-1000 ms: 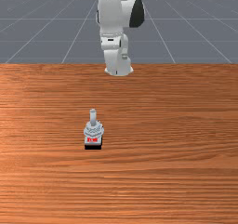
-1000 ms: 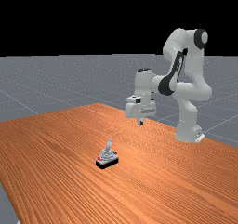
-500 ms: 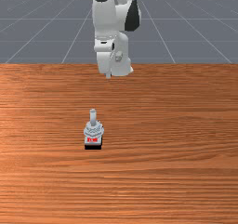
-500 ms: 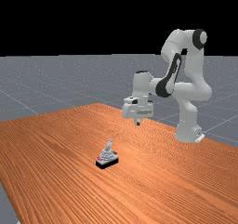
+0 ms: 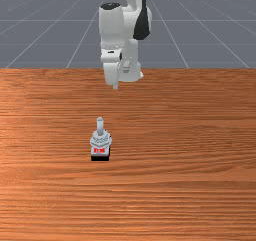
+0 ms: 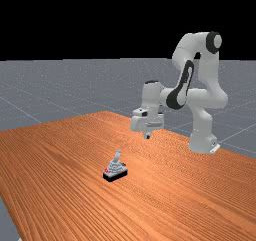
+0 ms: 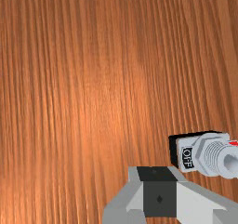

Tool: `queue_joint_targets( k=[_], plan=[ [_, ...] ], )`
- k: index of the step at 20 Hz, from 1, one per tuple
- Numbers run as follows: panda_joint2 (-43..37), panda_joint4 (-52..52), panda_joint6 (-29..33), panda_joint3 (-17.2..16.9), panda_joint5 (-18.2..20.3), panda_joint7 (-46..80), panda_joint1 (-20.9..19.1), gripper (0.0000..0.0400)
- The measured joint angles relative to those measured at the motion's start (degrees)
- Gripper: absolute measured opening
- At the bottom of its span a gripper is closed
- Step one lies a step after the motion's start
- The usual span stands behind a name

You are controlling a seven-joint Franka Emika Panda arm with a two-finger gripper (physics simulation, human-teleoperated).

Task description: Turn on the trigger

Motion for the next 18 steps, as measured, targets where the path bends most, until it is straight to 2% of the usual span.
queue_joint_targets(
  k=[3, 4, 8, 9, 11, 18],
  plan=[
    [0.2, 0.15, -0.2, -0.58, 2.23, -2.53, 0.41, 0.0],
    [0.22, 0.06, 0.17, -0.21, 0.02, 1.31, -0.33, 0.0],
    [0.53, 0.48, -0.01, -1.31, 0.5, -0.35, -1.08, 0.0],
    [0.99, 0.61, 1.33, -1.71, 2.32, -3.81, -0.67, 0.0],
    [3.15, 3.55, -1.11, -1.76, 4.37, -8.11, -0.28, 0.0],
    [10.57, 12.57, -3.8, -0.29, 10.17, -12.44, -0.55, 0.0]
  ],
)
